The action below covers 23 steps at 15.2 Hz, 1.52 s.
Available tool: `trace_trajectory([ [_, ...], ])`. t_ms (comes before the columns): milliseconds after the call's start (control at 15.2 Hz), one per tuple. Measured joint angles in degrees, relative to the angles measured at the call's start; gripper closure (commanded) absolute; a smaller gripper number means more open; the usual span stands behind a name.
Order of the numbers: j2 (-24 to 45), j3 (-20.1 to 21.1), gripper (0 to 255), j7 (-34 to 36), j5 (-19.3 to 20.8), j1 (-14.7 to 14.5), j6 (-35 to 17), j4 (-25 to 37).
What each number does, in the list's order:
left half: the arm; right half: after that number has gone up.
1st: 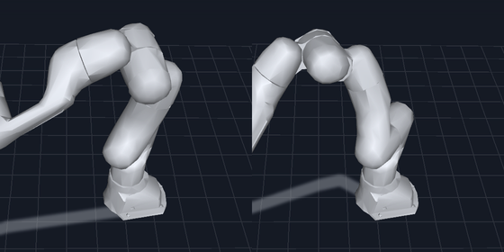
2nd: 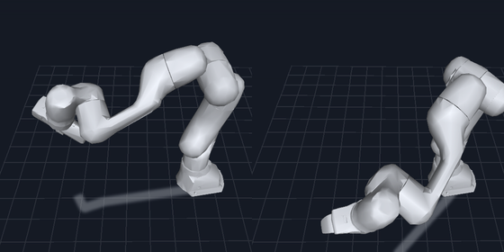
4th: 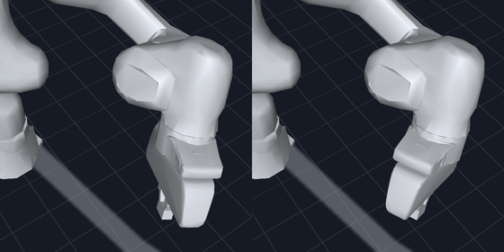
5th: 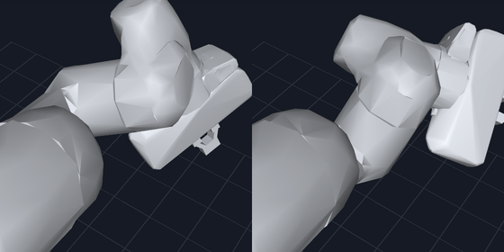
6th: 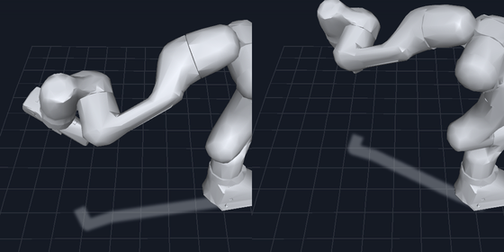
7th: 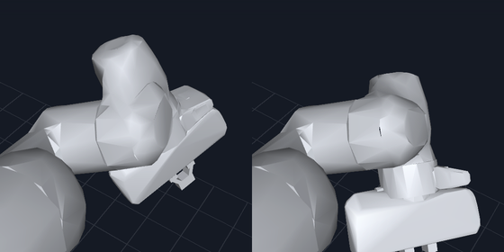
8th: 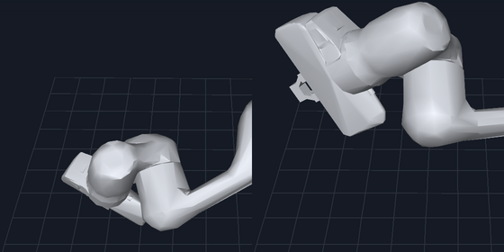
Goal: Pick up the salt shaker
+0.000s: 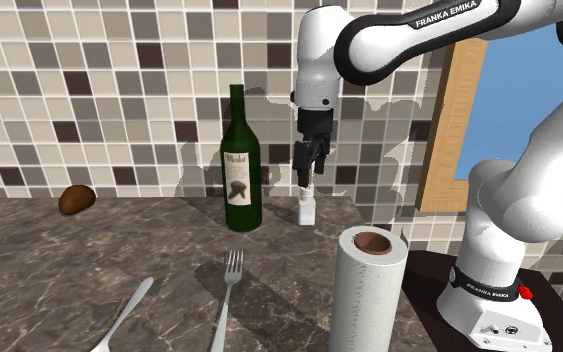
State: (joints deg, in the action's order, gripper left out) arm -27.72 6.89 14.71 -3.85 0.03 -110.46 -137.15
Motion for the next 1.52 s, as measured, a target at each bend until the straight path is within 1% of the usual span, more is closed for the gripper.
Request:
trace_trajectory([
  [330,1.0,0.3,0,0.2,-0.1,-0.1,-3.9,-2.9],
  [396,1.1,0.3,255,0.2,-0.2,-0.1,-4.2,-3.1],
  [1056,1.2,0.3,255,0.2,-0.1,-0.1,-4.5,-3.3],
  [1518,0.3,0.1,255,0.1,0.0,0.0,0.1,0.4],
])
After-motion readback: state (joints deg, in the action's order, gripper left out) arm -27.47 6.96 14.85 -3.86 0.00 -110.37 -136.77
